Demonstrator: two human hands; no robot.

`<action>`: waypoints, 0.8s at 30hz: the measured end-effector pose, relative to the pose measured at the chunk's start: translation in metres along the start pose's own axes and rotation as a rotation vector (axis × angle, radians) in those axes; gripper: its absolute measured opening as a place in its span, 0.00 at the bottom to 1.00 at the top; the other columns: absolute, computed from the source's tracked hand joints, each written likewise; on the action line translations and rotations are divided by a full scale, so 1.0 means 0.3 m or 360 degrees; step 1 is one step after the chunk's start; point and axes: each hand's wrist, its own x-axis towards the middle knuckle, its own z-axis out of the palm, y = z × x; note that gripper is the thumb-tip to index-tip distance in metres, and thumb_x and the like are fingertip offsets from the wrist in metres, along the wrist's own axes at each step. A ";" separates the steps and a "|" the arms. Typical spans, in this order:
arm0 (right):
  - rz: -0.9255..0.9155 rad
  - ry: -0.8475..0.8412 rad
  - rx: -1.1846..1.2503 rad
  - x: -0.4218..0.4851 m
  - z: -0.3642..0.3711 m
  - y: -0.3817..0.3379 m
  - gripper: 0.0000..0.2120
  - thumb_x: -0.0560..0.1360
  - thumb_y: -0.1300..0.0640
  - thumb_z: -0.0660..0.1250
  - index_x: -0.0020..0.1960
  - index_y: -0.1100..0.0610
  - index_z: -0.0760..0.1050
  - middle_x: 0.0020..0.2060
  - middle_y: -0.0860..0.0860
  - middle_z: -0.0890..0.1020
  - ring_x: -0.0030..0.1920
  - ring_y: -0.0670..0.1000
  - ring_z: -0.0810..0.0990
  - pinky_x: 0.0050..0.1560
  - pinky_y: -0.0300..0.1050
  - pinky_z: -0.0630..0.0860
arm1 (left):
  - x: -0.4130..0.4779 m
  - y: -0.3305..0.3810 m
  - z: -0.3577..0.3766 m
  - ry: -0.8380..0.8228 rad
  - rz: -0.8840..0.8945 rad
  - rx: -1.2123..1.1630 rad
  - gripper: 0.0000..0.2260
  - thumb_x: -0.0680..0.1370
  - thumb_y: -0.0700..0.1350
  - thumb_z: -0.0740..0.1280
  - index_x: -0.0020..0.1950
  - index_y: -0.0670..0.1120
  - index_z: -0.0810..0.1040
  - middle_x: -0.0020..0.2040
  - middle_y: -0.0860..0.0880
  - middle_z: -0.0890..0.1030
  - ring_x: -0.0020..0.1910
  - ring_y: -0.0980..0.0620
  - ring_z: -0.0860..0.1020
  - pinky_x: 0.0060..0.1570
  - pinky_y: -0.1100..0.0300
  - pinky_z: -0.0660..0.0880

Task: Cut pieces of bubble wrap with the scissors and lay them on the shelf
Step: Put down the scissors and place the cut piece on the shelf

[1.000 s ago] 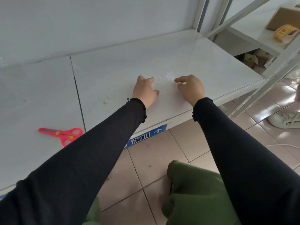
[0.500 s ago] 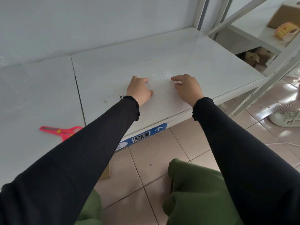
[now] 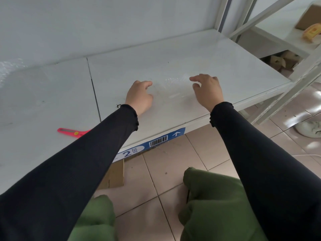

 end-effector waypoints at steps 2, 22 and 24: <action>-0.0068 0.0091 -0.0038 -0.013 -0.010 -0.028 0.17 0.81 0.59 0.58 0.67 0.51 0.77 0.71 0.52 0.75 0.70 0.58 0.68 0.67 0.53 0.68 | -0.025 -0.017 -0.021 0.0023 0.0064 0.0068 0.22 0.80 0.39 0.64 0.76 0.46 0.70 0.69 0.45 0.73 0.65 0.46 0.75 0.67 0.54 0.71; -0.0964 -0.0122 0.0174 -0.296 0.162 -0.580 0.12 0.80 0.53 0.65 0.60 0.53 0.81 0.51 0.49 0.83 0.53 0.53 0.76 0.52 0.45 0.73 | -0.439 -0.385 -0.447 0.0535 0.0091 0.0496 0.12 0.80 0.43 0.67 0.64 0.47 0.79 0.61 0.49 0.80 0.63 0.48 0.75 0.62 0.57 0.68; -0.0986 -0.0214 0.0174 -0.313 0.201 -0.622 0.11 0.79 0.53 0.65 0.60 0.53 0.81 0.50 0.49 0.83 0.52 0.52 0.76 0.51 0.44 0.73 | -0.459 -0.444 -0.479 0.0543 0.0022 0.0486 0.12 0.80 0.43 0.67 0.63 0.47 0.79 0.59 0.49 0.80 0.61 0.48 0.75 0.60 0.58 0.68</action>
